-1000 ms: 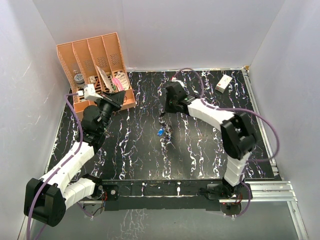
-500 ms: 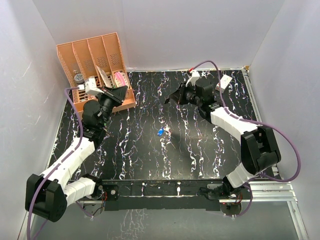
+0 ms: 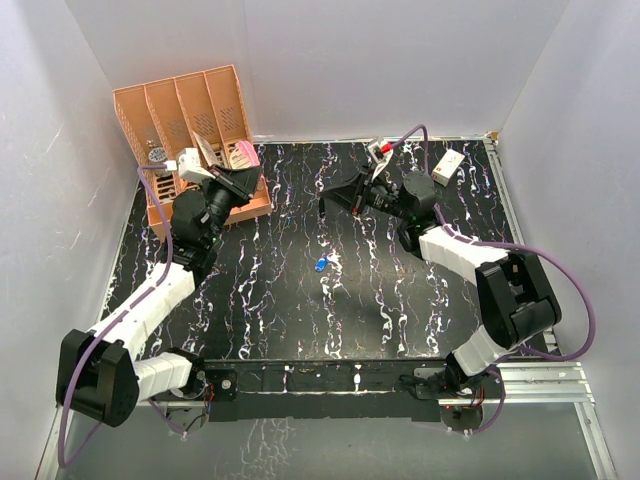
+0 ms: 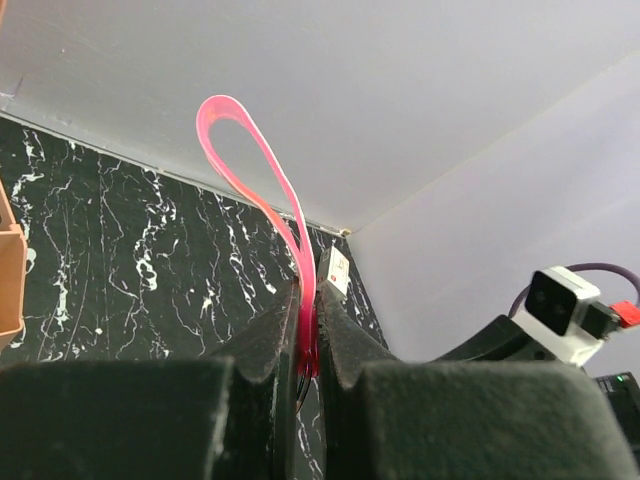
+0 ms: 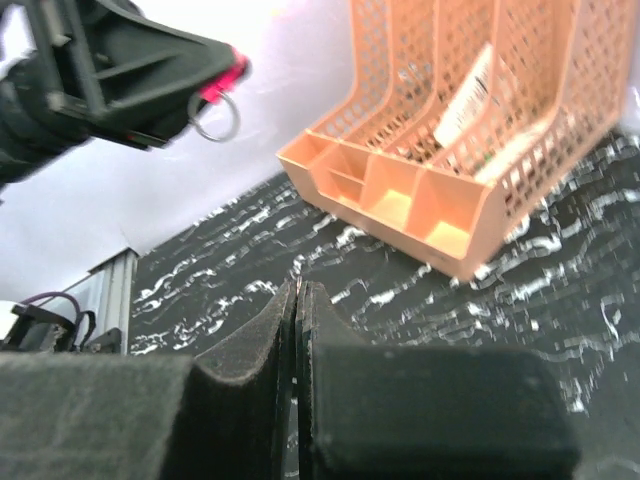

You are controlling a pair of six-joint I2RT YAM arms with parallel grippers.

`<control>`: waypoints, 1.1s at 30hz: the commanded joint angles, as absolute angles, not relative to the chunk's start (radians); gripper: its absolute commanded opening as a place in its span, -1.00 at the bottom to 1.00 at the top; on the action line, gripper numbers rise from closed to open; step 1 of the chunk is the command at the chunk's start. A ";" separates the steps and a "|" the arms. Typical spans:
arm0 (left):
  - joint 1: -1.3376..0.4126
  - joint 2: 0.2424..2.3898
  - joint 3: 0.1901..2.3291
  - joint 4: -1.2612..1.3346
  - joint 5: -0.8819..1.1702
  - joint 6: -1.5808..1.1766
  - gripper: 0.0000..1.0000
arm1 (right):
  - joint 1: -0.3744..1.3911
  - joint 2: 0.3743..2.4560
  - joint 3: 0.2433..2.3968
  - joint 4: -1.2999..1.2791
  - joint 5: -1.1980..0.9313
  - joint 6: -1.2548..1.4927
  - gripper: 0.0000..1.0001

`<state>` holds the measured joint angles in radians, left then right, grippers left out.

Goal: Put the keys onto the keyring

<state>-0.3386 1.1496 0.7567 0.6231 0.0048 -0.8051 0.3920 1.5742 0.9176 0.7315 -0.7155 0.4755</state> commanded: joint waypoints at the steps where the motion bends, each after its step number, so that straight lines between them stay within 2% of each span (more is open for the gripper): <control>1: -0.337 1.158 0.820 0.683 0.028 -0.813 -1.00 | 0.393 1.594 0.921 1.059 -0.807 0.606 -1.00; 15: -0.428 1.232 0.939 0.576 -0.061 -0.719 -1.00 | 0.471 1.546 0.965 0.863 -0.717 0.580 -1.00; 25: -0.561 1.265 0.999 0.481 -0.303 -0.630 -1.00 | 0.497 1.513 0.994 0.814 -0.555 0.729 -1.00; 33: -0.587 1.279 1.009 0.457 -0.359 -0.641 -1.00 | 0.502 1.493 1.012 0.761 -0.557 0.765 -1.00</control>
<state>-0.5793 1.2823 0.9569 0.4595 -0.2928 -0.6559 0.4961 1.5276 0.9577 0.7483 -0.5720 0.7273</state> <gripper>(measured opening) 0.045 0.009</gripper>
